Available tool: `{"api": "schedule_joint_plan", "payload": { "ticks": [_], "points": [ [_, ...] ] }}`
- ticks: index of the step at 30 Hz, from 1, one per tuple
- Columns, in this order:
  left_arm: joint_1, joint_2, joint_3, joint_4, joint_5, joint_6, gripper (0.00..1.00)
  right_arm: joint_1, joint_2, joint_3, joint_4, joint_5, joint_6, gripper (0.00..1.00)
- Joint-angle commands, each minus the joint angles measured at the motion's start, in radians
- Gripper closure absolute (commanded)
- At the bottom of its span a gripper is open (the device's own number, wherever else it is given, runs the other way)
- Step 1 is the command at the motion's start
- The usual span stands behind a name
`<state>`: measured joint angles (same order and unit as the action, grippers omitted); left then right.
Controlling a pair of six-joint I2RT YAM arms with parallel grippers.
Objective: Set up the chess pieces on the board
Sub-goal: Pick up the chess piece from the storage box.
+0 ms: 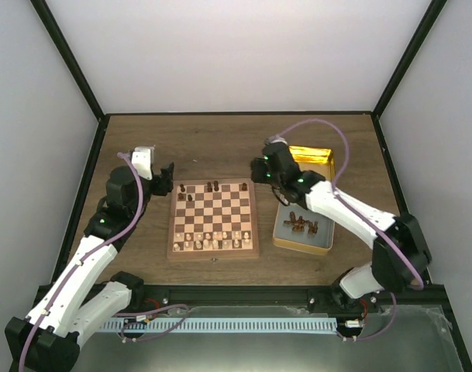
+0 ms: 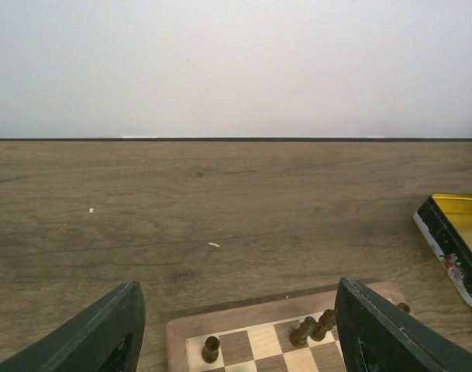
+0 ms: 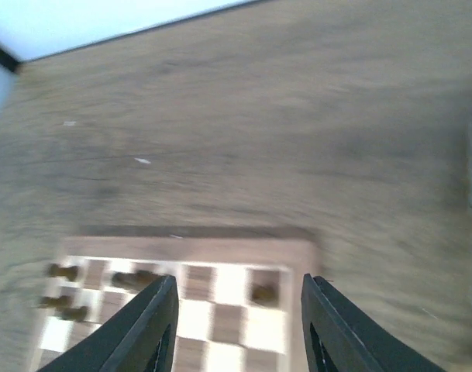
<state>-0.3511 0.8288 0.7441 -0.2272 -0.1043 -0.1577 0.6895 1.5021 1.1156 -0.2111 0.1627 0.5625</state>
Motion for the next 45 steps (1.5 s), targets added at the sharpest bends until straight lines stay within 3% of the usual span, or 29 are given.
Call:
{"api": "schedule_joint_plan", "payload": {
  "ticks": [1, 9, 22, 26, 32, 40, 45],
  "points": [
    [0.004, 0.003, 0.011, 0.037, 0.055, -0.032, 0.31, -0.079, -0.124, -0.11, -0.248, 0.08, 0.171, 0.54],
    [0.004, 0.02, 0.029, 0.07, 0.076, -0.064, 0.3, -0.172, -0.251, -0.331, -0.327, 0.015, 0.267, 0.46],
    [0.004, 0.021, 0.003, 0.1, 0.106, -0.057, 0.3, -0.193, -0.155, -0.388, -0.295, -0.095, 0.229, 0.44],
    [0.003, 0.02, 0.0, 0.1, 0.105, -0.054, 0.3, -0.193, -0.133, -0.388, -0.313, -0.064, 0.232, 0.48],
    [0.003, 0.026, -0.001, 0.105, 0.123, -0.052, 0.31, -0.201, -0.093, -0.374, -0.258, -0.036, 0.167, 0.66],
    [0.003, 0.029, 0.003, 0.097, 0.145, -0.054, 0.31, -0.207, -0.007, -0.349, -0.279, -0.026, 0.116, 0.68],
    [0.003, 0.032, 0.002, 0.1, 0.156, -0.058, 0.31, -0.206, 0.005, -0.344, -0.271, -0.008, 0.104, 0.84]
  ]
}}
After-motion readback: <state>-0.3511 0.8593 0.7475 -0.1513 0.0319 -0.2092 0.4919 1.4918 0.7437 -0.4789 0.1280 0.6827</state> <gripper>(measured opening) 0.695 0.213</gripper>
